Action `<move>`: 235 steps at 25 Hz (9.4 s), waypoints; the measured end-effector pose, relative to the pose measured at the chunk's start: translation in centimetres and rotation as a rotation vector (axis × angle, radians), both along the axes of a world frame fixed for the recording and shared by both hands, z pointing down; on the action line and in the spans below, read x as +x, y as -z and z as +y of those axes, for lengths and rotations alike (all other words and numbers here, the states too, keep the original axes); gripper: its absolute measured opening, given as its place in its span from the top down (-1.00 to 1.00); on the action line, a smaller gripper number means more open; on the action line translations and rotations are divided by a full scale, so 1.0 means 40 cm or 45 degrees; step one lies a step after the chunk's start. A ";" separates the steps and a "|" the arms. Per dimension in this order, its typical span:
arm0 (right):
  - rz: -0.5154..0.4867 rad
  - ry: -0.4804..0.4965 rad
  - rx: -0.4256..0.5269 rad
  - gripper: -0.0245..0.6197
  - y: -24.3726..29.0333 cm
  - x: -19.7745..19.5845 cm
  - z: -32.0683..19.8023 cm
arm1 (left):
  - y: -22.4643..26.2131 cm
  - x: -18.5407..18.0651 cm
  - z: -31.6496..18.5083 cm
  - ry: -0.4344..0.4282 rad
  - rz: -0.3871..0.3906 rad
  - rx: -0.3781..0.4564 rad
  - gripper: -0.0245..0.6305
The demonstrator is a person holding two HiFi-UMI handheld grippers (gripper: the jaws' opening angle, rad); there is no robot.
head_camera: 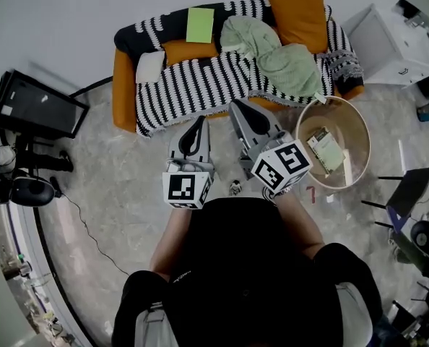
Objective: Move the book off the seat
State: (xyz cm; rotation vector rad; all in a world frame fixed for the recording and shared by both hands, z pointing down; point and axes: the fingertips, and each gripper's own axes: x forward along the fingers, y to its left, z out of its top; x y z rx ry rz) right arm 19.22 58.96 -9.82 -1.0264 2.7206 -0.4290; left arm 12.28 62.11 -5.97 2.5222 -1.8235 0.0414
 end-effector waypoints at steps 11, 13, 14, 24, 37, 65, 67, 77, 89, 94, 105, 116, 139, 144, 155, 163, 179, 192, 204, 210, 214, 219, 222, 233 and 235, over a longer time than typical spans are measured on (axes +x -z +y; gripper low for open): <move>0.059 -0.007 -0.056 0.88 -0.027 -0.160 -0.175 | -0.029 -0.185 -0.165 0.061 0.069 -0.041 0.90; 0.061 -0.017 -0.065 0.88 -0.027 -0.194 -0.214 | -0.033 -0.218 -0.203 0.049 0.078 -0.045 0.90; 0.062 -0.024 -0.068 0.88 -0.026 -0.212 -0.233 | -0.032 -0.236 -0.223 0.040 0.080 -0.045 0.90; 0.079 -0.091 -0.070 0.88 -0.018 -0.374 -0.378 | -0.015 -0.399 -0.383 -0.047 0.089 -0.009 0.89; 0.120 -0.108 -0.063 0.88 -0.025 -0.488 -0.469 | -0.020 -0.516 -0.469 -0.066 0.112 0.002 0.90; 0.056 0.023 -0.154 0.88 -0.087 -0.497 -0.994 | -0.083 -0.534 -0.928 0.103 0.058 -0.097 0.90; 0.053 0.038 -0.167 0.88 -0.093 -0.487 -1.048 | -0.080 -0.525 -0.979 0.119 0.055 -0.101 0.89; 0.072 0.104 -0.228 0.88 -0.158 -0.451 -1.298 | -0.114 -0.491 -1.200 0.209 0.048 -0.117 0.90; 0.139 0.102 -0.271 0.88 -0.309 -0.436 -1.456 | -0.243 -0.514 -1.397 0.212 0.055 -0.188 0.90; 0.142 0.103 -0.287 0.88 -0.407 -0.442 -1.466 | -0.347 -0.531 -1.449 0.202 0.060 -0.236 0.90; 0.212 0.066 -0.369 0.88 -0.654 -0.461 -1.525 | -0.568 -0.563 -1.561 0.135 0.025 -0.297 0.89; 0.281 0.059 -0.482 0.88 -0.913 -0.425 -1.565 | -0.789 -0.525 -1.631 0.128 0.051 -0.382 0.90; 0.321 0.154 -0.625 0.88 -1.243 -0.393 -1.684 | -1.038 -0.499 -1.711 0.151 0.012 -0.424 0.89; 0.325 0.162 -0.632 0.87 -1.296 -0.408 -1.750 | -1.051 -0.498 -1.746 0.138 0.019 -0.451 0.90; 0.267 0.191 -0.693 0.24 -1.381 -0.447 -1.842 | -1.054 -0.503 -1.747 0.112 0.038 -0.488 0.90; 0.265 0.301 -0.677 0.06 -1.519 -0.394 -2.021 | -1.125 -0.436 -1.876 0.137 0.013 -0.495 0.90; 0.239 0.523 -0.670 0.06 -1.516 -0.543 -1.926 | -1.163 -0.530 -1.708 0.146 0.070 -0.561 0.90; 0.290 0.586 -0.631 0.16 -1.489 -0.631 -1.899 | -1.158 -0.604 -1.692 0.175 0.085 -0.558 0.90; 0.279 0.632 -0.646 0.45 -1.397 -0.703 -1.793 | -1.090 -0.643 -1.654 0.138 0.087 -0.531 0.90; 0.299 0.561 -0.674 0.46 -1.401 -0.706 -1.775 | -1.100 -0.652 -1.648 0.117 0.091 -0.541 0.89; 0.262 0.511 -0.685 0.47 -1.365 -0.692 -1.751 | -1.082 -0.655 -1.633 0.113 0.098 -0.533 0.89; 0.219 0.456 -0.689 0.47 -1.297 -0.653 -1.718 | -1.032 -0.633 -1.619 0.068 0.104 -0.484 0.90; 0.188 0.413 -0.681 0.47 -1.253 -0.631 -1.701 | -1.007 -0.634 -1.618 0.065 0.091 -0.462 0.90; 0.043 0.280 -0.657 0.47 -1.062 -0.610 -1.617 | -0.866 -0.668 -1.586 0.048 0.093 -0.406 0.90; 0.017 0.250 -0.658 0.47 -1.025 -0.612 -1.603 | -0.833 -0.681 -1.578 0.046 0.105 -0.403 0.89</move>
